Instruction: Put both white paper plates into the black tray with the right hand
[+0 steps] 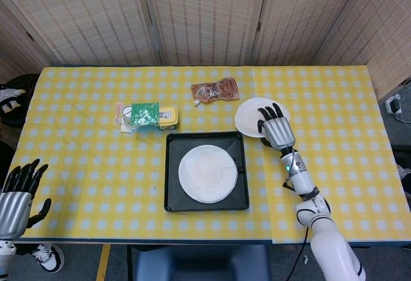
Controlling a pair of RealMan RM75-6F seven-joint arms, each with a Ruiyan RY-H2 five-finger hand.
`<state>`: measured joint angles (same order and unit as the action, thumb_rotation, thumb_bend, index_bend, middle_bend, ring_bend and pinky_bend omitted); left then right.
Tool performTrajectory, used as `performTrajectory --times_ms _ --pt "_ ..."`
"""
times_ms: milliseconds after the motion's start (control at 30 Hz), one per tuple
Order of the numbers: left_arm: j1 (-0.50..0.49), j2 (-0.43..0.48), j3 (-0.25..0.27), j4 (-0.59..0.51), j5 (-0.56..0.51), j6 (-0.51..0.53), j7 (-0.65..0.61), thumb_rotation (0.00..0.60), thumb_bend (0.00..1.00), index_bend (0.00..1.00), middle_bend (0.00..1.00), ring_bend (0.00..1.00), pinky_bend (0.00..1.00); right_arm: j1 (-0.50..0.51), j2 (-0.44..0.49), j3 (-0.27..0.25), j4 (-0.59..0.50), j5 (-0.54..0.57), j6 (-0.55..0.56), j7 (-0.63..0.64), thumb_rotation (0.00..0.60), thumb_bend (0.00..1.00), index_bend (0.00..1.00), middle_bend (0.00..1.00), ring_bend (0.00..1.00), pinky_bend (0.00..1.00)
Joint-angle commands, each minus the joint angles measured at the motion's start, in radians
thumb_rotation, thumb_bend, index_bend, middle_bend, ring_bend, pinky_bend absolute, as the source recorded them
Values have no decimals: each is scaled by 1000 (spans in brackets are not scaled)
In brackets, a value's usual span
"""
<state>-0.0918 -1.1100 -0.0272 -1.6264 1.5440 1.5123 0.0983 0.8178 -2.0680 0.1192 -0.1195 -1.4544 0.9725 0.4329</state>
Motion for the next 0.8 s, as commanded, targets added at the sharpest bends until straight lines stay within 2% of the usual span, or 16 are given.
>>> performTrajectory --times_ms 33,200,300,500,800 --pt "2 1 -2 2 -1 5 -3 600 463 0 0 0 0 8 -3 4 -2 4 -5 -2 600 442 617 210 137 0" --pt "7 2 -5 5 -5 13 -4 600 463 0 0 0 0 16 -8 8 0 7 -3 -8 600 448 637 223 150 0" --pt "8 3 -4 4 -1 17 -9 600 463 0 0 0 0 16 -6 14 -2 11 38 -4 600 447 643 226 154 0" --pt "10 8 0 2 13 23 -20 600 463 0 0 0 0 -16 21 19 -25 5 245 22 600 447 644 230 163 0" --pt "18 16 11 -12 41 40 -22 600 463 0 0 0 0 -80 81 -4 -107 -38 538 15 600 447 644 234 166 0"
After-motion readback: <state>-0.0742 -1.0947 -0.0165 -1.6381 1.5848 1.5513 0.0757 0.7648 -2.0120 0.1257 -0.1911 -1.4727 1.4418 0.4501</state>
